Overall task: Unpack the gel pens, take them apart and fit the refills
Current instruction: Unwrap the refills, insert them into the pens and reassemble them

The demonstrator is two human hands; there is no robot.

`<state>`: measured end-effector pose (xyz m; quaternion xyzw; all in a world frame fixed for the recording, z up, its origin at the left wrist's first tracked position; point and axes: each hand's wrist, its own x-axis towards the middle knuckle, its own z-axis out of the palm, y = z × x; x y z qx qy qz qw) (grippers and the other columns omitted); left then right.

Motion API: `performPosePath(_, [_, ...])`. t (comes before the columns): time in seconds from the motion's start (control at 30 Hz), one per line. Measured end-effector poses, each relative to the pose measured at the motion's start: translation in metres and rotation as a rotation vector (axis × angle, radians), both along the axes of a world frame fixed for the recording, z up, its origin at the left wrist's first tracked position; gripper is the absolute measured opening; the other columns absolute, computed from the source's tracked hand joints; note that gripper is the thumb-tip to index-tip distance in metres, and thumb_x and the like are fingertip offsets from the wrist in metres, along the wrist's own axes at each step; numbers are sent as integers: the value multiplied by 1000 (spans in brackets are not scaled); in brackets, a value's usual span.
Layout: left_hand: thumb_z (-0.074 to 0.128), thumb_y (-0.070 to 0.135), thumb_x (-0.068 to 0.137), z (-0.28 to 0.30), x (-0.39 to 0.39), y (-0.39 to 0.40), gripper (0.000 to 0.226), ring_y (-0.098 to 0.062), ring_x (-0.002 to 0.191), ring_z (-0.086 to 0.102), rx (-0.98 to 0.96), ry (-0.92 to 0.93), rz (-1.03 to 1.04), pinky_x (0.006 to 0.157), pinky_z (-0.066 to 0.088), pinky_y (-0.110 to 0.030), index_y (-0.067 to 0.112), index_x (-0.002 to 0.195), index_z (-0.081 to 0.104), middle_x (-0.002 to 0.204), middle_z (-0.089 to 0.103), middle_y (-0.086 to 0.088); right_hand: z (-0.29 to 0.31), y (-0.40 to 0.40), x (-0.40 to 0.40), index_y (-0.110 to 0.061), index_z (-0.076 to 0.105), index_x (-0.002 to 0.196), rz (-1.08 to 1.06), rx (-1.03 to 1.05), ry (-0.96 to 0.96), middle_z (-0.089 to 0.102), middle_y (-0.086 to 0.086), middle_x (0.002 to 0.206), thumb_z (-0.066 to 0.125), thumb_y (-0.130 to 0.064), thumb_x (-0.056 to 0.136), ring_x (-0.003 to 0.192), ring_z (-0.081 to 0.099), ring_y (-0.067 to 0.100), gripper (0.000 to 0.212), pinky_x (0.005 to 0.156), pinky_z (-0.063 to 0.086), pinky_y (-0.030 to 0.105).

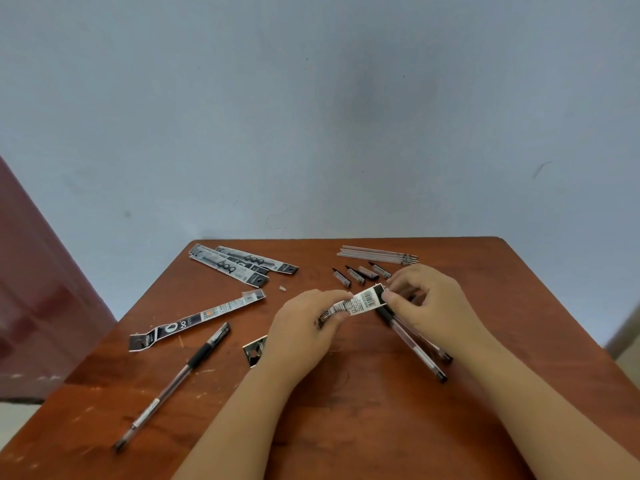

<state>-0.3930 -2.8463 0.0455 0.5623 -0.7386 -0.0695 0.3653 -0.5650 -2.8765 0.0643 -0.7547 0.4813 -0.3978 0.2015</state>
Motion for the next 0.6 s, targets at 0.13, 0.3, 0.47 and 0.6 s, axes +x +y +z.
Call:
performPosePath(0.13, [60, 17, 84, 0, 1, 0, 23, -3, 87, 53, -41, 39, -2, 75, 34, -3, 23, 106, 66, 98, 67, 5, 1, 0, 0, -10, 67, 84, 2, -4, 14, 54, -9, 88, 58, -11, 82, 78, 52, 3, 9, 64, 44, 10])
performPosePath(0.3, [63, 15, 82, -1, 0, 0, 19, -2, 82, 55, -81, 45, -34, 74, 38, -6, 19, 100, 70, 91, 70, 2, 1, 0, 0, -14, 66, 89, 52, 107, -43, 55, -14, 87, 56, -11, 83, 82, 50, -4, 12, 67, 41, 9])
performPosePath(0.47, [57, 23, 76, -2, 0, 0, 26, 1, 85, 50, -83, 79, -76, 73, 37, -1, 17, 97, 71, 85, 69, 3, 2, 4, -1, -26, 63, 69, 127, 285, -275, 63, -12, 88, 59, -5, 80, 84, 58, 8, 24, 78, 47, 23])
performPosePath(0.6, [57, 21, 75, -3, 0, 1, 26, 7, 79, 50, -88, 91, -109, 71, 39, 0, 16, 96, 72, 79, 64, 10, 3, 6, 0, -22, 66, 72, 165, 372, -317, 63, -9, 91, 58, -5, 81, 81, 58, 11, 20, 78, 50, 30])
